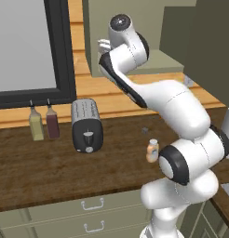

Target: Put the shaker and condiment bottle from the counter next to their counterparts in the cabinet.

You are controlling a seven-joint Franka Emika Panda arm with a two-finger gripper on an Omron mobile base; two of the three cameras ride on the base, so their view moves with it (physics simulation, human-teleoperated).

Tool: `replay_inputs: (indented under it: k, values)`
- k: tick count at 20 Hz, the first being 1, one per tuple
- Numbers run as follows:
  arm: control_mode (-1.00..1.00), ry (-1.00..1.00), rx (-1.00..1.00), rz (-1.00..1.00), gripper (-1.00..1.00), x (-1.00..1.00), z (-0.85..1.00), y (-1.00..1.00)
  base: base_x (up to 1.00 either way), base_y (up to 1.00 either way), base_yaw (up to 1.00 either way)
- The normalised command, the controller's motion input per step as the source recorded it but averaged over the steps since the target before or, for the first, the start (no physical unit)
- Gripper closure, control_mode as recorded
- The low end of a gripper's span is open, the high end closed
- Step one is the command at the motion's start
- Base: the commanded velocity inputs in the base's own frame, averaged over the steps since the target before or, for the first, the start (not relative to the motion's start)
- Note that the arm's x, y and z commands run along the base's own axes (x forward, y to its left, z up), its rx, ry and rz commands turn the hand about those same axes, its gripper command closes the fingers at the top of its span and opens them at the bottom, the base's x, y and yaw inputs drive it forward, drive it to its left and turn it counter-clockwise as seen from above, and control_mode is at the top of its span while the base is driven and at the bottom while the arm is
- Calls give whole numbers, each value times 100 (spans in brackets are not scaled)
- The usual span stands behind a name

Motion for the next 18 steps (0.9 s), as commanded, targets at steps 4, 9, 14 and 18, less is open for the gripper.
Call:
replay_inputs:
  k: [4, 9, 14, 18]
  values:
    - [-100, -10, 0, 0, -100, -100, -26, 0, 0, 0, 0]
    - [-100, -13, 0, 0, -100, -100, -28, 0, 0, 0, 0]
    - [-100, -7, 0, 0, -100, -97, -30, 0, 0, 0, 0]
    - [-100, 1, 16, 0, -100, -87, -5, 0, 0, 0, 0]
